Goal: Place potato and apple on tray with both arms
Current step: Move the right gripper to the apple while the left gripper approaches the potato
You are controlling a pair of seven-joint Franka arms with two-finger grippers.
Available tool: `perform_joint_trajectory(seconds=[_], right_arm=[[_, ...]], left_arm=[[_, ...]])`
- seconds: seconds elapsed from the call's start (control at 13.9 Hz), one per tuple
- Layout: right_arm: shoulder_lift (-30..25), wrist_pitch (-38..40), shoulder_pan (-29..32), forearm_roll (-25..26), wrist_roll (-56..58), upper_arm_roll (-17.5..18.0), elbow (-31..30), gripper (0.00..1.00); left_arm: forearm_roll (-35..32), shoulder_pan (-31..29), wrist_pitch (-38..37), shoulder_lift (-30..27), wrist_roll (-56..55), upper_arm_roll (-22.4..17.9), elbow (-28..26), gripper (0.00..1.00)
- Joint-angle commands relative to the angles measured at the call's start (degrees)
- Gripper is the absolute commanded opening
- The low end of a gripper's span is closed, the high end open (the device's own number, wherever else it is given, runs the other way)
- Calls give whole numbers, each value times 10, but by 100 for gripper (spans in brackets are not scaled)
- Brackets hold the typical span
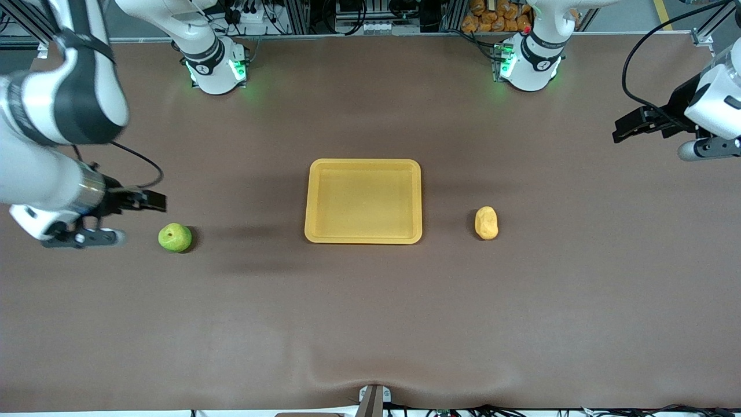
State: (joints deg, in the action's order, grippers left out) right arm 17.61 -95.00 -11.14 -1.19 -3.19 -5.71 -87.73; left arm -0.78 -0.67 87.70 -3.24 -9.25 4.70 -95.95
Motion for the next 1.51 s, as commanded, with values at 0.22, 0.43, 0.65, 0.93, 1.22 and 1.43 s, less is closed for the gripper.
perform_joint_trajectory(seconds=[0.22,0.43,0.65,0.93,1.22,1.43], right_arm=[[22,-4,5,8,86,-5,10,100],[43,-20,40,4,177,-6,10,100],[58,-20,57,3,202,-5,10,100],[73,-19,76,-22,201,-5,11,100],[84,-16,98,-67,202,-5,11,100],[88,-18,100,-67,202,-6,11,100]], left_arm=[[7,1,49,-8,-3,8,-49,100],[4,1,85,-9,-10,24,-81,100],[4,1,114,-11,-16,28,-109,100],[4,1,133,-11,-18,33,-125,100],[3,1,178,-11,-29,42,-154,100],[3,1,218,-10,-53,48,-181,100]])
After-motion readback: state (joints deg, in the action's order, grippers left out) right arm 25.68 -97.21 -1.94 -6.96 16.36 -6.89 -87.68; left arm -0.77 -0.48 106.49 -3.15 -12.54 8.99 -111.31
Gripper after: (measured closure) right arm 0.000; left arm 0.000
